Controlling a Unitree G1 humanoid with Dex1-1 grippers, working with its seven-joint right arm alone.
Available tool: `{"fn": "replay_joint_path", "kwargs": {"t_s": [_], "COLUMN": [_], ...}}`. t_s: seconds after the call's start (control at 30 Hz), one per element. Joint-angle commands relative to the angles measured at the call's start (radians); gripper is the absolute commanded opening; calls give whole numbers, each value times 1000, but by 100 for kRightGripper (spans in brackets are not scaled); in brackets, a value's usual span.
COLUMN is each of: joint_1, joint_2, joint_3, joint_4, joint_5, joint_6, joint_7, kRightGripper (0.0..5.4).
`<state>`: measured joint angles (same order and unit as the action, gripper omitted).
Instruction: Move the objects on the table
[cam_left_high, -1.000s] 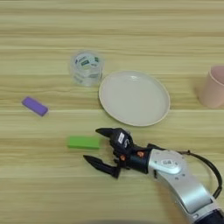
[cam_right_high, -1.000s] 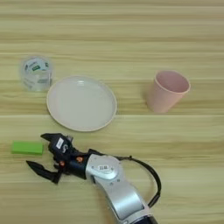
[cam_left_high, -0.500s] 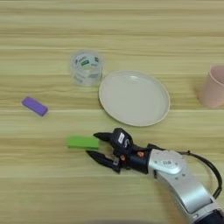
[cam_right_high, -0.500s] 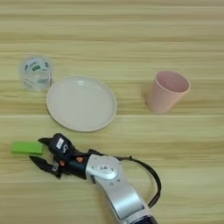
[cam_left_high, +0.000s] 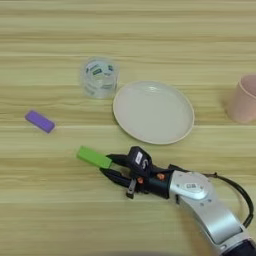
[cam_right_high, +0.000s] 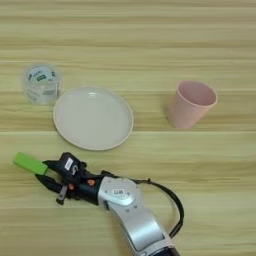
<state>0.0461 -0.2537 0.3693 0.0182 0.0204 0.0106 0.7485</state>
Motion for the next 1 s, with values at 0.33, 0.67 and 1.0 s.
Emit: {"fn": "replay_joint_path", "kwargs": {"t_s": [0.33,0.67,1.0], "joint_1": [-39,-82,-192], "joint_2": [32,64,59], "joint_3": [-69,-188,-365], "joint_4": [-90,-229,-189], "joint_5": [43,123,145], "joint_6": [-8,43,78], "joint_7": [-61,-139,-290], "kRightGripper": [140,140,140]}}
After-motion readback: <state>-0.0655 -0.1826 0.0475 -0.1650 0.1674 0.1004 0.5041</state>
